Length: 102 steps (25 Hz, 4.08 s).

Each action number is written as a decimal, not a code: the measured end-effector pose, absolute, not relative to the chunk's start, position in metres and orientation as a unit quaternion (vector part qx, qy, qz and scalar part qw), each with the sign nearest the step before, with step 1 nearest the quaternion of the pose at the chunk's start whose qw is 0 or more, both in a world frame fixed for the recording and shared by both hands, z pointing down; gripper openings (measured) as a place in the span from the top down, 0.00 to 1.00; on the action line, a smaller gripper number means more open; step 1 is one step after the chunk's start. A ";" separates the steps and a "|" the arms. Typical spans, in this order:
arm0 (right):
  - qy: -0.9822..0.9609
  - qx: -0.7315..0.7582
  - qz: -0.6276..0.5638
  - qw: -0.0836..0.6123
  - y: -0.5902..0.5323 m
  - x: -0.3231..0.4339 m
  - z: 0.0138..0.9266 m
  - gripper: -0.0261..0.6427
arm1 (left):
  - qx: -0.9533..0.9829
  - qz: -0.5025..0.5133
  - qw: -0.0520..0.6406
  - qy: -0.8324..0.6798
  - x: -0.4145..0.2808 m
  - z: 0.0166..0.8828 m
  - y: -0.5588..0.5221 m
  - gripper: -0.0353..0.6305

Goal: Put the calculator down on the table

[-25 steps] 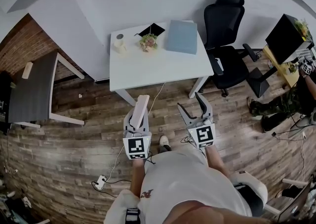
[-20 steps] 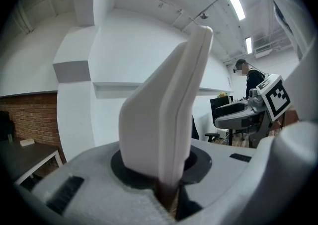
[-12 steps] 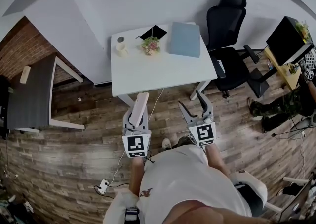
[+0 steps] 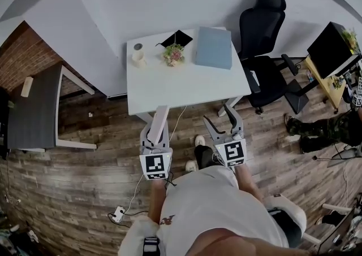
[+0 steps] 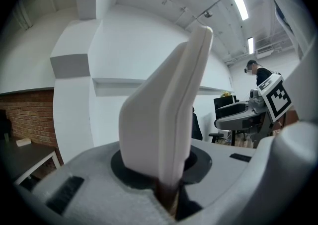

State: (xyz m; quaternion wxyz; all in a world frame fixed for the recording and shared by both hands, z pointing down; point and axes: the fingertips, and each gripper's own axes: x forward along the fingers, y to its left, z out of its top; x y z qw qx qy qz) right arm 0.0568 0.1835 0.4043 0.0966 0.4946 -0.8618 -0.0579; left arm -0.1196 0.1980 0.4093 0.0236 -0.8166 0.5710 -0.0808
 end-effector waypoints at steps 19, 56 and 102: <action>-0.879 0.465 -0.046 0.096 0.072 0.062 0.413 0.50 | -0.797 -0.090 0.015 0.597 -0.112 0.415 0.098 0.84; -0.914 0.398 -0.040 0.070 -0.047 0.070 0.410 0.52 | -0.752 -0.113 0.020 0.649 -0.097 0.407 0.004 0.84; -0.852 0.503 -0.007 0.144 -0.212 0.024 0.443 0.54 | -0.831 -0.088 -0.050 0.547 -0.152 0.458 -0.204 0.84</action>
